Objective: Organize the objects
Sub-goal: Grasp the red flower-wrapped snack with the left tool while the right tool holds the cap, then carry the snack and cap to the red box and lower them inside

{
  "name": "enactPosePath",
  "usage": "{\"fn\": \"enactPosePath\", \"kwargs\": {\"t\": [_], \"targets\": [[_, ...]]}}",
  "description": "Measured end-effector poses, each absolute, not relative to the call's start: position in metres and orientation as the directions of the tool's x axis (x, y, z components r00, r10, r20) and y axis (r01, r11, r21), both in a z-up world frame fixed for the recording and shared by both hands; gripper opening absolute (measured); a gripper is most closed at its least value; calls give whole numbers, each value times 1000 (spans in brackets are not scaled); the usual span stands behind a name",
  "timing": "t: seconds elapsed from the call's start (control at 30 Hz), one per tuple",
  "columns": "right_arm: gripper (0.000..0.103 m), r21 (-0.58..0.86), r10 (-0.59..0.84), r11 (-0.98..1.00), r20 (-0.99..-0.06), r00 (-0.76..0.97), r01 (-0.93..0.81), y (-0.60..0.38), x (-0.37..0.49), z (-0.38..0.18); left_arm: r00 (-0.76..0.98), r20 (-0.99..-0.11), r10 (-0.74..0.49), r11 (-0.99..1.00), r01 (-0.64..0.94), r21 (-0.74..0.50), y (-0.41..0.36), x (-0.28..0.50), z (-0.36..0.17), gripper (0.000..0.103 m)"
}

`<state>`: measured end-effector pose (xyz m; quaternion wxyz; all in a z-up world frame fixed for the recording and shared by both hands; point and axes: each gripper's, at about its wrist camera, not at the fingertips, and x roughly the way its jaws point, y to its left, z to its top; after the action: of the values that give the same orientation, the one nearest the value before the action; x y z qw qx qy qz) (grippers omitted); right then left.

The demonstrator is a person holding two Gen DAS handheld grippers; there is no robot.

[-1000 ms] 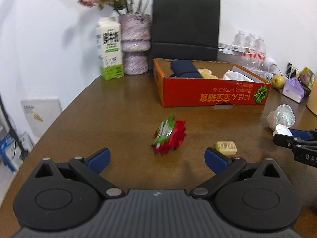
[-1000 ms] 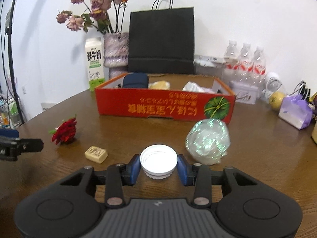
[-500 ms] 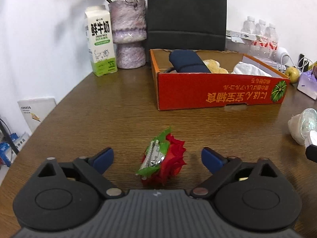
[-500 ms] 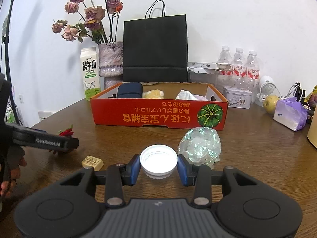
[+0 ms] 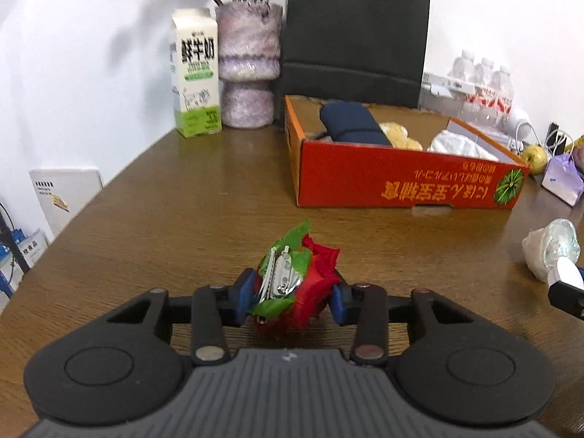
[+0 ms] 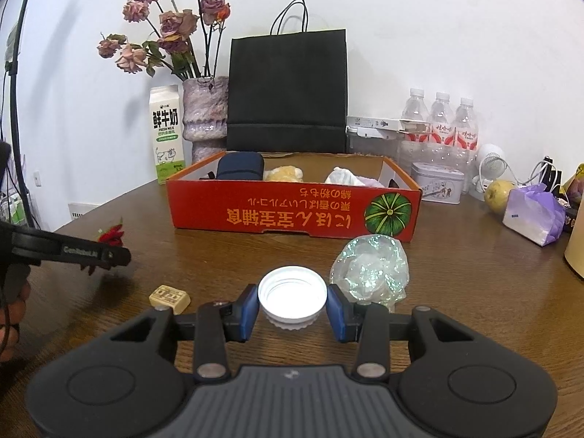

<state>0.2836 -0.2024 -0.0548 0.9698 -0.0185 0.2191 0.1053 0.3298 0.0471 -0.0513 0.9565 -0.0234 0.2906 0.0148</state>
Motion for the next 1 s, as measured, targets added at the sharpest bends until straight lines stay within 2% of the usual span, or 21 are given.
{"fn": "enactPosePath", "kwargs": {"t": [0.17, 0.37, 1.0], "targets": [[39, 8, 199, 976, -421, 885, -216, -202, 283, -54, 871, -490, 31, 998, -55, -35, 44, 311, -39, 41], [39, -8, 203, 974, -398, 895, -225, -199, 278, -52, 893, -450, 12, 998, -42, -56, 32, 289, -33, 41], [39, 9, 218, 974, -327, 919, -227, -205, 260, -42, 902, -432, 0, 998, -30, -61, -13, 259, -35, 41]]}}
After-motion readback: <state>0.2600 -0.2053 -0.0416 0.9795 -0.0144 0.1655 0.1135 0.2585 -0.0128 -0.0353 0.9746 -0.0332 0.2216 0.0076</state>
